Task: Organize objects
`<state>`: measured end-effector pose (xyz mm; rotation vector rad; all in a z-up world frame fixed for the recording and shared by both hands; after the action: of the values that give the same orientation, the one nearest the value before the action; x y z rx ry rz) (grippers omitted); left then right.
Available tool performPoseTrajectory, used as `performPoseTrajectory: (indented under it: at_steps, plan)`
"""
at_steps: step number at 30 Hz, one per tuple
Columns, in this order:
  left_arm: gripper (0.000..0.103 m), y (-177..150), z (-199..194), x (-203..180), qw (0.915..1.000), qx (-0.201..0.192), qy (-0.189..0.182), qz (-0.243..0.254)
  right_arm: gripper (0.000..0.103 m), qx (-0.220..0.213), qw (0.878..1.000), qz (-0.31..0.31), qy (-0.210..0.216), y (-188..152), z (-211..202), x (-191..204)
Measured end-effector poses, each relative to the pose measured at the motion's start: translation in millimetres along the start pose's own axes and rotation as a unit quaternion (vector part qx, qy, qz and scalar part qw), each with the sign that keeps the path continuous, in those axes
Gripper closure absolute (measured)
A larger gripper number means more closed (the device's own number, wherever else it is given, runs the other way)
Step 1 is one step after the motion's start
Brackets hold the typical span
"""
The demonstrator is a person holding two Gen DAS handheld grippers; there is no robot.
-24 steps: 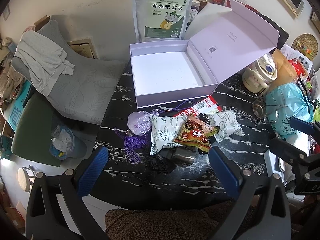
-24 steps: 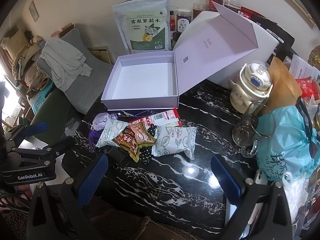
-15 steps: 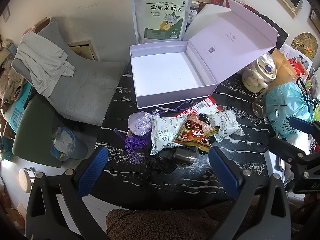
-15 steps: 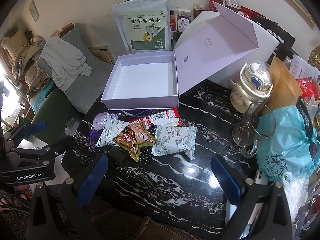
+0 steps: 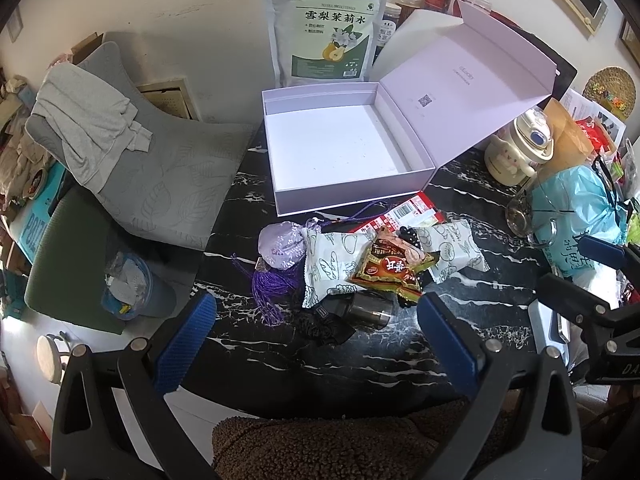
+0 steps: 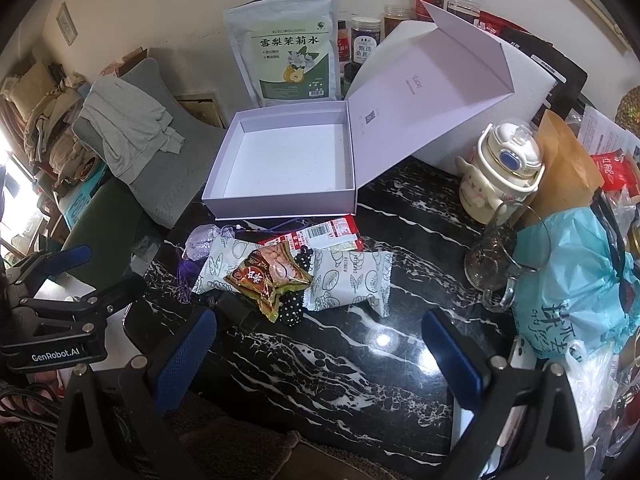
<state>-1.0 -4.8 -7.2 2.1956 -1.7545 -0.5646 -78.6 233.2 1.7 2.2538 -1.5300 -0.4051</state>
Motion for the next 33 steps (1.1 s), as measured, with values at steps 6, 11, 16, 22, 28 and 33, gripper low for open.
performPoseTrajectory:
  at_steps: [6, 11, 16, 22, 28, 33]
  plan:
    - [0.002, -1.2, -1.1, -0.4, 1.0, 0.0, 0.0, -0.001, 0.001, 0.001, 1.0, 0.002, -0.002, -1.2, -0.8, -1.4]
    - [0.002, -1.8, -1.1, -0.3, 1.0, 0.005, 0.001, -0.003, 0.001, 0.003, 1.0, 0.005, 0.001, -3.6, 0.1, -1.4]
    - [0.002, -3.9, 0.7, -0.2, 0.9999, 0.011, 0.002, -0.002, 0.001, 0.008, 1.0, 0.012, 0.005, -5.1, 2.0, -1.6]
    - [0.002, -8.5, 6.7, 4.0, 0.9997, 0.023, 0.001, -0.002, 0.001, 0.015, 1.0, 0.023, 0.008, -8.6, 5.3, 1.4]
    - [0.002, -12.4, 12.3, 11.9, 0.9994, 0.034, -0.004, -0.004, 0.001, 0.025, 0.999, 0.041, 0.011, -13.6, 8.5, 2.8]
    - [0.002, -14.5, 17.7, 17.5, 0.9989, 0.044, -0.01, -0.016, 0.001, 0.04, 0.997, 0.065, 0.013, -19.8, 13.7, -0.6]
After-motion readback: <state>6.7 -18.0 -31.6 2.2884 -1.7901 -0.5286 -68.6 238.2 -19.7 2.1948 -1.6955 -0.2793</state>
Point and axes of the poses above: each gripper's, at about its wrist camera, not at the fingertips, and z roughly the way its jaws point, x to its left, y to its top, the point moved 2 cm from there along z, roughly the way its jaws point, and after that the axes turned 12 degrees about -z, right-handed, at the moved point
